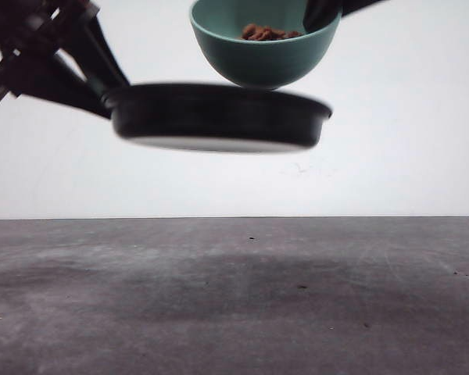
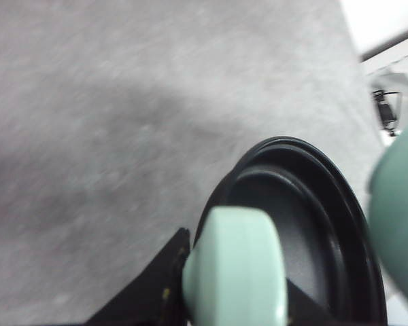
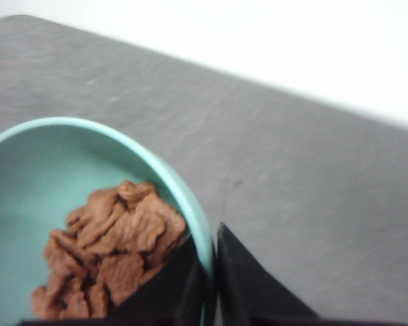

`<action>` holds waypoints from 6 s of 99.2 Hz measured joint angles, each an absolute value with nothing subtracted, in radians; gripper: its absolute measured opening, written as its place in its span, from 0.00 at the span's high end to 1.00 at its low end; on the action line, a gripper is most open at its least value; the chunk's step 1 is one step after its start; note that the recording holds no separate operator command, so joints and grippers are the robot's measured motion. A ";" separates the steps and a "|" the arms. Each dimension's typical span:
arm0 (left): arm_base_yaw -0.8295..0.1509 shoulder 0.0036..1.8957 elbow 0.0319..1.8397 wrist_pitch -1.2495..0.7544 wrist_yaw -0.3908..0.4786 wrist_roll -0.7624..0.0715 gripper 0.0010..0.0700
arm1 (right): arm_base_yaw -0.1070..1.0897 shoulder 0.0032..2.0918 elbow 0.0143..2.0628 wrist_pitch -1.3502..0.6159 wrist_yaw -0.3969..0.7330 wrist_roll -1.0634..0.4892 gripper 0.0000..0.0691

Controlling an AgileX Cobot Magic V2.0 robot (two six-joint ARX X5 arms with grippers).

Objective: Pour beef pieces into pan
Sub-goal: 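Tilt the bowl with the right gripper, pouring beef cubes into the pan, then lower the empty bowl onto the table and release with the right gripper, then lower the pan onto the table and release the handle with the left gripper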

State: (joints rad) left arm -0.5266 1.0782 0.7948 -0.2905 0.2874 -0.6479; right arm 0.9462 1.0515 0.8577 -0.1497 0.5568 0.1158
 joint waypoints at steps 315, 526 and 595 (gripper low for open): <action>-0.562 1.082 0.849 -0.337 0.310 -0.642 0.94 | 0.161 1.384 0.893 -0.586 -0.128 0.348 0.98; -0.328 1.379 0.854 -0.059 0.312 -0.599 0.02 | 0.399 0.485 1.151 -0.932 -0.025 0.374 0.98; -0.329 0.666 1.043 -0.644 -0.123 -0.294 0.98 | 0.399 0.476 1.080 -0.797 0.207 0.030 0.98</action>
